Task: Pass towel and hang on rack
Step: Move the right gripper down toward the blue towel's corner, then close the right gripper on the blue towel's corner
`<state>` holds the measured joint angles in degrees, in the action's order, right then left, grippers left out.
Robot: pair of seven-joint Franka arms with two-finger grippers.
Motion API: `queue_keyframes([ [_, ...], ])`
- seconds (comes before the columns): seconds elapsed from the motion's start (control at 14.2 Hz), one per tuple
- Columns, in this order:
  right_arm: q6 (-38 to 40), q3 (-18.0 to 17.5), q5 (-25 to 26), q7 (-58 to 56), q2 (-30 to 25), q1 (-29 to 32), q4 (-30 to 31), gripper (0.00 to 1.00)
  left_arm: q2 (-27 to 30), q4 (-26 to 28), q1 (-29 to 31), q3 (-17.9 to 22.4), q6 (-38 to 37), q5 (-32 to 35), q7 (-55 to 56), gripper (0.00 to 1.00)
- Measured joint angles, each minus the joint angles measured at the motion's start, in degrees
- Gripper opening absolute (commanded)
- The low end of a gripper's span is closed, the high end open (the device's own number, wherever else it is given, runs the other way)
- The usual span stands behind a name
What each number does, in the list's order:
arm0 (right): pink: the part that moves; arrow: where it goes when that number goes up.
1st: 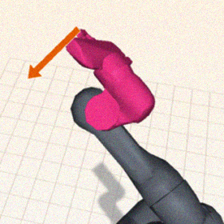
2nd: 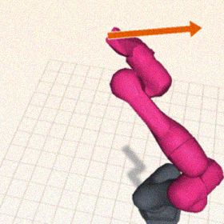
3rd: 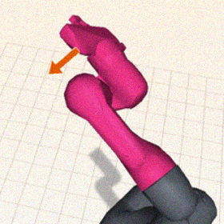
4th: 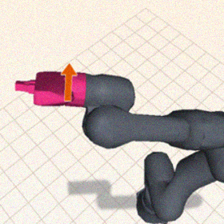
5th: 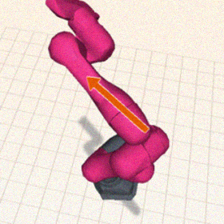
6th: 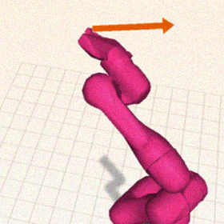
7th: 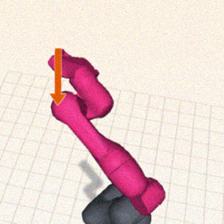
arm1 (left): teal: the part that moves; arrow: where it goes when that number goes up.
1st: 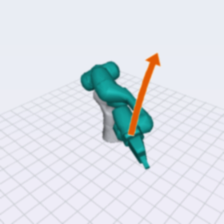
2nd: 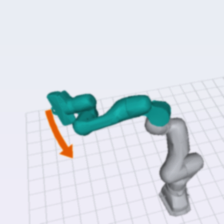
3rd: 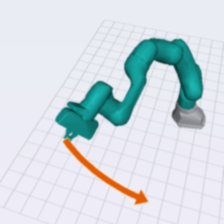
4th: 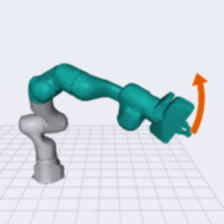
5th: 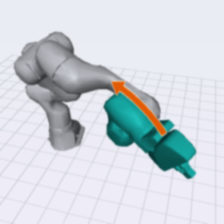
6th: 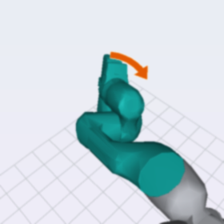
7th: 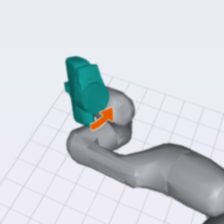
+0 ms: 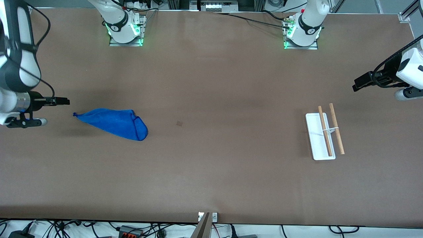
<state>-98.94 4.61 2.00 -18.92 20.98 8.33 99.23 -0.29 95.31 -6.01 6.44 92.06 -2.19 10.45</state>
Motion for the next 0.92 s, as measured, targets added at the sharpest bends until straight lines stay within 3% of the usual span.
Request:
queue_keyframes([
  [0.56,-8.6,0.0,0.0,-38.3,10.7,2.7,-0.3,1.00,0.0,0.0,0.0,0.0,0.0,0.0,0.0,1.00],
  [0.92,-11.4,-0.2,-1.1,-53.0,13.7,3.4,-0.3,1.00,0.0,0.0,0.0,0.0,0.0,0.0,0.0,1.00],
])
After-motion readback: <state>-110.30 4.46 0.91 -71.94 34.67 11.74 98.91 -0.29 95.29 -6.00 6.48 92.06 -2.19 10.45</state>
